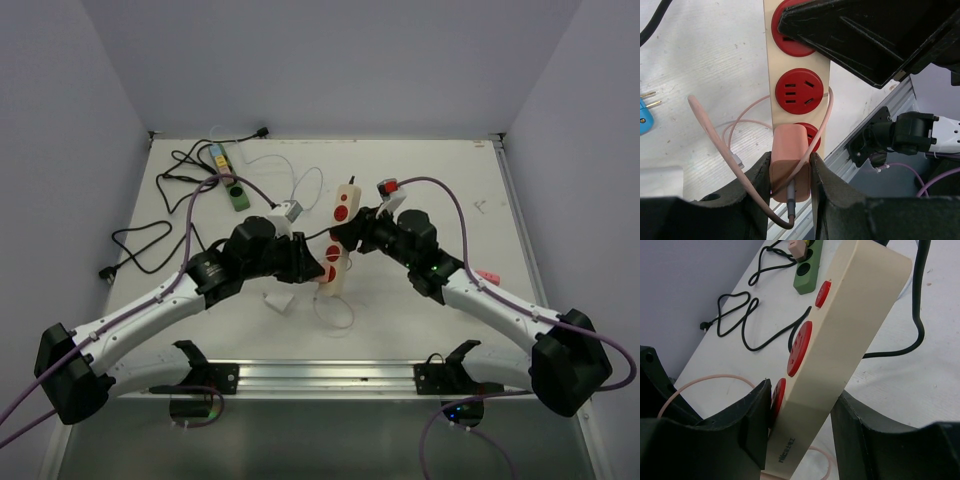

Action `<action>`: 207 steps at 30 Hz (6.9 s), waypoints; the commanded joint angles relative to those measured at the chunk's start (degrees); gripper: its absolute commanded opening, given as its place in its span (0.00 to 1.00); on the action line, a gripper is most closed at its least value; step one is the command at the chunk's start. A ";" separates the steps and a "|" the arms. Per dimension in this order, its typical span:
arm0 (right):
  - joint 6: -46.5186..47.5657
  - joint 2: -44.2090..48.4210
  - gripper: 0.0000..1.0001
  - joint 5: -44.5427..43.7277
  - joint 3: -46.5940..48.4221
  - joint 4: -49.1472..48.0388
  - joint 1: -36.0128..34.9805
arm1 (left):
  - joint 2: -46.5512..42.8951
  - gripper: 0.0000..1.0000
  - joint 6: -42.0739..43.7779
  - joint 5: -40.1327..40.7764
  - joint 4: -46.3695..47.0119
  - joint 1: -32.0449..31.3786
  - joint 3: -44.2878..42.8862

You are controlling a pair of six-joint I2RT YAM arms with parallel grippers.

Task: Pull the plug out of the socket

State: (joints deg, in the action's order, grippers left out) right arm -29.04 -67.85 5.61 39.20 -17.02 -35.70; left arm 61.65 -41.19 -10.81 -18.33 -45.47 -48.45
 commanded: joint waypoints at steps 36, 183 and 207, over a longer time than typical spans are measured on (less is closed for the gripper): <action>-14.64 -15.37 0.26 -2.27 -2.99 2.16 6.00 | 14.10 0.00 -3.02 -1.59 33.44 -6.30 11.88; -2.61 -51.55 0.00 9.95 49.64 -0.13 -26.08 | -36.16 0.99 -2.23 57.83 -18.32 -1.81 -4.29; 10.48 -42.49 0.91 -12.61 47.65 11.73 -27.85 | -26.59 1.00 -3.46 57.48 -21.75 -1.72 -8.06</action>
State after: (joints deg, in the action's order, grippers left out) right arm -24.56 -122.06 3.20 89.97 -7.05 -64.71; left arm 32.40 -43.90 44.62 -39.51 -47.31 -53.58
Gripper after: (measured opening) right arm 0.903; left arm 0.994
